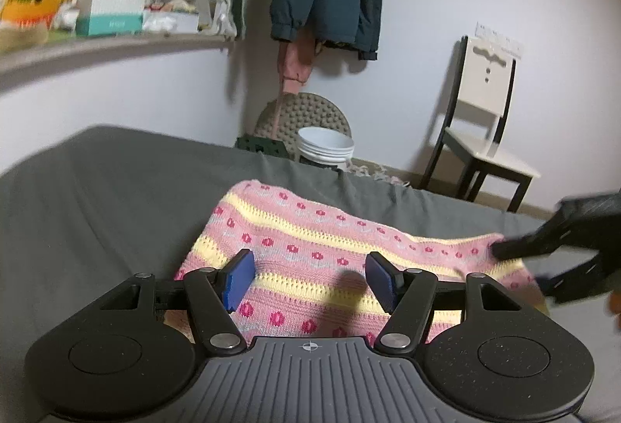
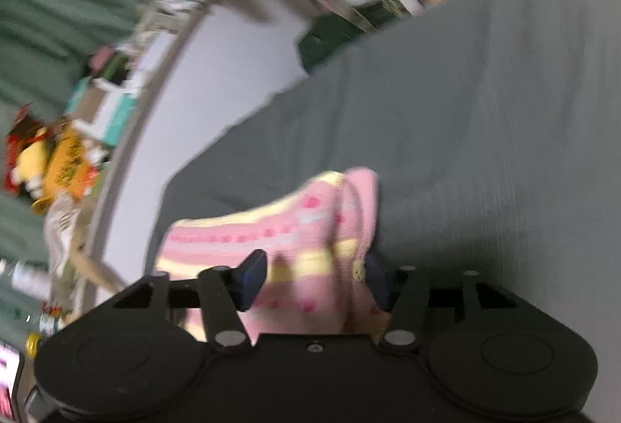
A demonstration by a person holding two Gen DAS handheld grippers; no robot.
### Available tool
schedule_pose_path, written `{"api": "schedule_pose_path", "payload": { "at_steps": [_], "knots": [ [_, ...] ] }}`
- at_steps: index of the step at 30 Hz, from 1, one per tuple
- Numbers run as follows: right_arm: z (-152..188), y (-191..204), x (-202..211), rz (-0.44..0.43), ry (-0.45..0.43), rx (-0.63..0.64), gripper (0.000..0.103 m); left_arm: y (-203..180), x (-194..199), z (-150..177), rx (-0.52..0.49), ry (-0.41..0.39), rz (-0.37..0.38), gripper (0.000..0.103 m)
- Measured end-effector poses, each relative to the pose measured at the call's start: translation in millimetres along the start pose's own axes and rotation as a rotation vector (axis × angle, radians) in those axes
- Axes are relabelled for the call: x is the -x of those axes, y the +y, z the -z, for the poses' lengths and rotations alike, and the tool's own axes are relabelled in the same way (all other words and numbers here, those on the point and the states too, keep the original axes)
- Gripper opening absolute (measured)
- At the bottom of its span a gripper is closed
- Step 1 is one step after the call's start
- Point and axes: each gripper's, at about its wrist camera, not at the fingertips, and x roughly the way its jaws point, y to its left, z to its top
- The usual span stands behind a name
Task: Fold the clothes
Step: 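Open both grippers and withdraw them from the folded sweater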
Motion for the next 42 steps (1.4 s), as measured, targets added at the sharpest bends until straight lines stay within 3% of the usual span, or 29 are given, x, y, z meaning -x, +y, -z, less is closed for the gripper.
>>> {"api": "schedule_pose_path", "payload": {
  "at_steps": [2, 4, 9, 14, 16, 20, 26, 31, 34, 37, 42],
  "knots": [
    [3, 13, 18, -0.002, -0.038, 0.098, 0.071, -8, 9, -7, -0.021, -0.014, -0.012, 0.074],
    [9, 28, 33, -0.012, -0.073, 0.21, 0.074, -14, 24, -11, -0.029, -0.066, -0.006, 0.085],
    [31, 65, 50, -0.052, -0.13, 0.451, 0.088, -25, 56, -18, -0.063, -0.167, 0.034, 0.09],
    [53, 97, 55, -0.014, -0.173, 0.645, 0.103, -16, 76, -13, -0.004, -0.15, 0.024, 0.097],
    [59, 101, 61, -0.022, -0.2, 0.696, 0.103, -10, 80, -13, 0.021, -0.12, -0.012, 0.097],
    [67, 106, 70, -0.003, -0.238, 0.73, 0.103, 8, 84, -12, 0.119, -0.092, -0.071, 0.098],
    [75, 111, 75, 0.07, -0.282, 0.758, 0.103, 16, 83, -13, 0.251, -0.1, -0.309, 0.103],
    [83, 118, 70, 0.178, -0.343, 0.786, 0.103, 18, 82, -16, 0.312, -0.12, -0.401, 0.103],
    [85, 122, 67, 0.212, -0.335, 0.77, 0.103, 13, 78, -20, 0.289, -0.11, -0.458, 0.103],
    [87, 127, 66, 0.248, -0.334, 0.753, 0.103, 2, 77, -27, 0.199, -0.112, -0.481, 0.103],
    [96, 144, 62, 0.296, -0.323, 0.812, 0.103, -9, 88, -44, 0.103, -0.084, -0.387, 0.103]
  ]
}}
